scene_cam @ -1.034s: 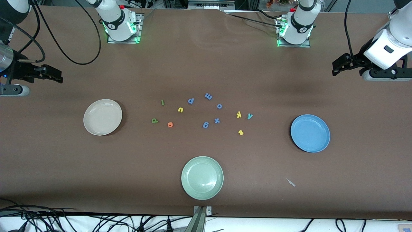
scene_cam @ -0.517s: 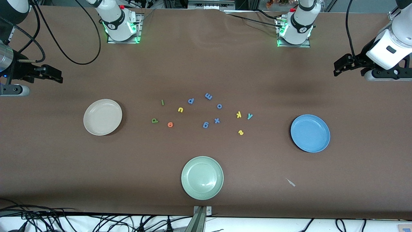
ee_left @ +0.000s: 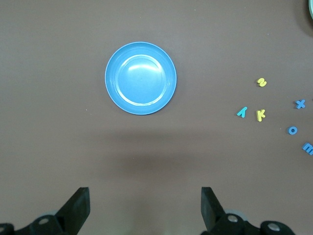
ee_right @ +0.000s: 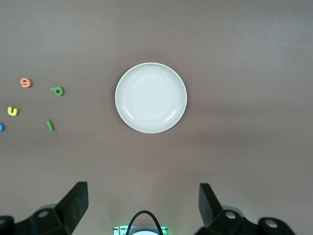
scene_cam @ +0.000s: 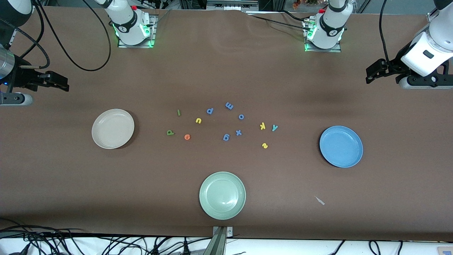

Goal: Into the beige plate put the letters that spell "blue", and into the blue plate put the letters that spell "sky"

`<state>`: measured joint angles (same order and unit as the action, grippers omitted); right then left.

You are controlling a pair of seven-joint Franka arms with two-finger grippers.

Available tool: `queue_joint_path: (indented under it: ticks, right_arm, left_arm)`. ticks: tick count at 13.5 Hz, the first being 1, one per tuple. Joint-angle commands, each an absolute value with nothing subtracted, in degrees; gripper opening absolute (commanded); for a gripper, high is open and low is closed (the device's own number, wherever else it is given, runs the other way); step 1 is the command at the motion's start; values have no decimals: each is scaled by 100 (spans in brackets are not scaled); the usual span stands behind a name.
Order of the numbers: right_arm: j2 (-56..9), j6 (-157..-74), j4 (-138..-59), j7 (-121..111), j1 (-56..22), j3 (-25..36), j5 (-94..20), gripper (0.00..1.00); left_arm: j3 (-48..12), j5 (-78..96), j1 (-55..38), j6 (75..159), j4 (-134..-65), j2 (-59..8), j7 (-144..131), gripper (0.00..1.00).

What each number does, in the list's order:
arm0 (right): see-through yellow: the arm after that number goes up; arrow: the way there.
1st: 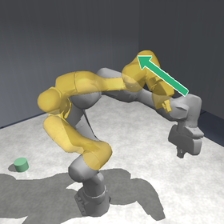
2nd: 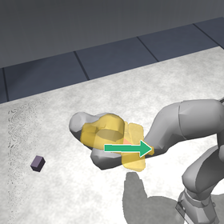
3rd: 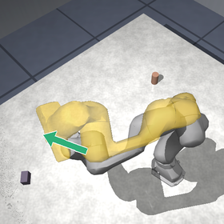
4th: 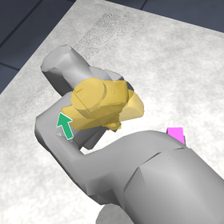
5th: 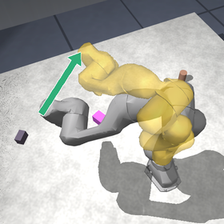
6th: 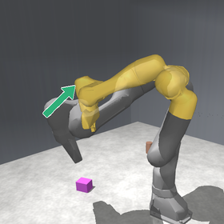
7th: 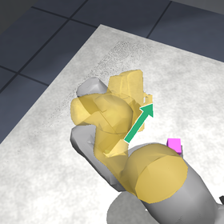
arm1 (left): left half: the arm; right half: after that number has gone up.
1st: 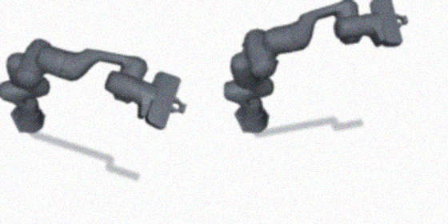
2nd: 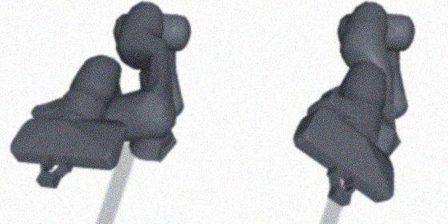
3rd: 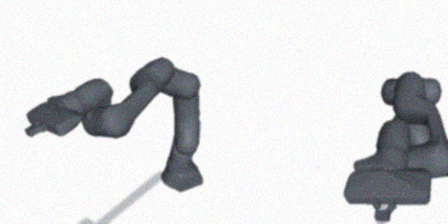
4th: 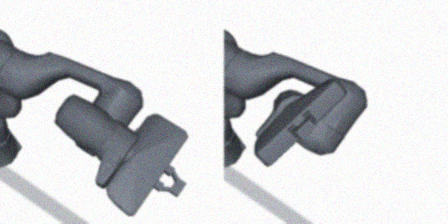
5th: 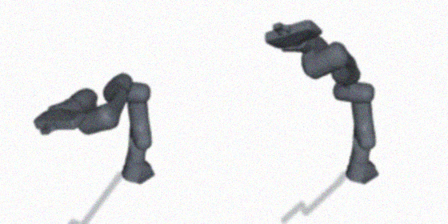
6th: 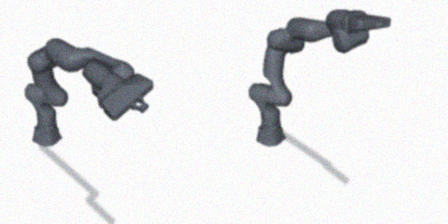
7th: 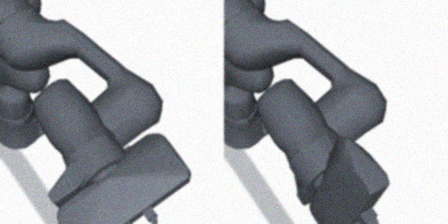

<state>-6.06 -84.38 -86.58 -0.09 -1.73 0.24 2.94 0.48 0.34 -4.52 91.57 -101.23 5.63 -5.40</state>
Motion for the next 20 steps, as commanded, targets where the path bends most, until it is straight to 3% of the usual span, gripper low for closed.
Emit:
queue_joint_path:
  ticks: [1, 20]
  right_arm:
    - [-606, -8393, -8569, -70, -176, 26, 352, 100]
    - [-589, -8393, -8569, -26, -202, 0, 369, 100]
  left_arm:
    - [35, -70, -448, 9053, -9967, 519, -589, 100]
    - [26, -44, -448, 9088, -10143, 694, -589, 100]
